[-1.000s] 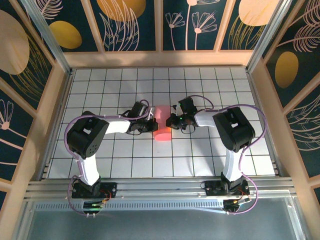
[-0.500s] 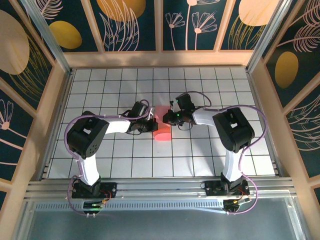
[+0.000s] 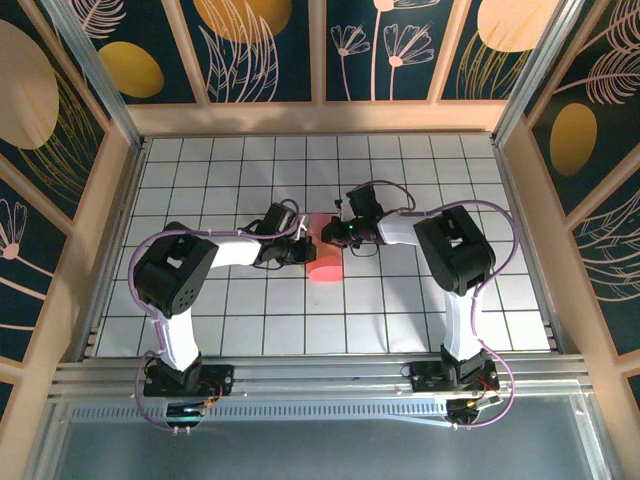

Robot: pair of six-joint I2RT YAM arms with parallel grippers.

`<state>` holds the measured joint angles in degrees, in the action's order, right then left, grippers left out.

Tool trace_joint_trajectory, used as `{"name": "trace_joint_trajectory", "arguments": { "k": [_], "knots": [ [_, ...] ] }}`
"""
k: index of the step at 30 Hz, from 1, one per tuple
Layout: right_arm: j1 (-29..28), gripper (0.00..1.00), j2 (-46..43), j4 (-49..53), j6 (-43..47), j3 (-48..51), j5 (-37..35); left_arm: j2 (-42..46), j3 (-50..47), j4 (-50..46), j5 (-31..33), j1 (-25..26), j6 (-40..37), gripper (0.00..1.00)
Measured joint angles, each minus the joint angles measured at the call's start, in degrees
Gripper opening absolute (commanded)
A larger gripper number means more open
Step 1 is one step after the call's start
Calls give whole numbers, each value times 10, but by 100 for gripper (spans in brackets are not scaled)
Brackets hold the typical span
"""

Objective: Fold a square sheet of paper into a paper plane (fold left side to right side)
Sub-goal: First fold the square sheet of paper in half at the center of the table.

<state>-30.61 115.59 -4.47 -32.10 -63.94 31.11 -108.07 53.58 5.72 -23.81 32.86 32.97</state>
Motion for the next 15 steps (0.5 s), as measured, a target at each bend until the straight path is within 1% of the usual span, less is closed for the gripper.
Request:
{"name": "trace_joint_trajectory", "arguments": {
  "k": [6, 15],
  "knots": [
    [0, 1, 2, 4, -1, -1, -7, 2, -4, 3, -2, 0, -6, 3],
    [0, 0, 2, 2, -9, 1, -10, 45, -60, 7, -3, 0, -17, 3]
  ]
}}
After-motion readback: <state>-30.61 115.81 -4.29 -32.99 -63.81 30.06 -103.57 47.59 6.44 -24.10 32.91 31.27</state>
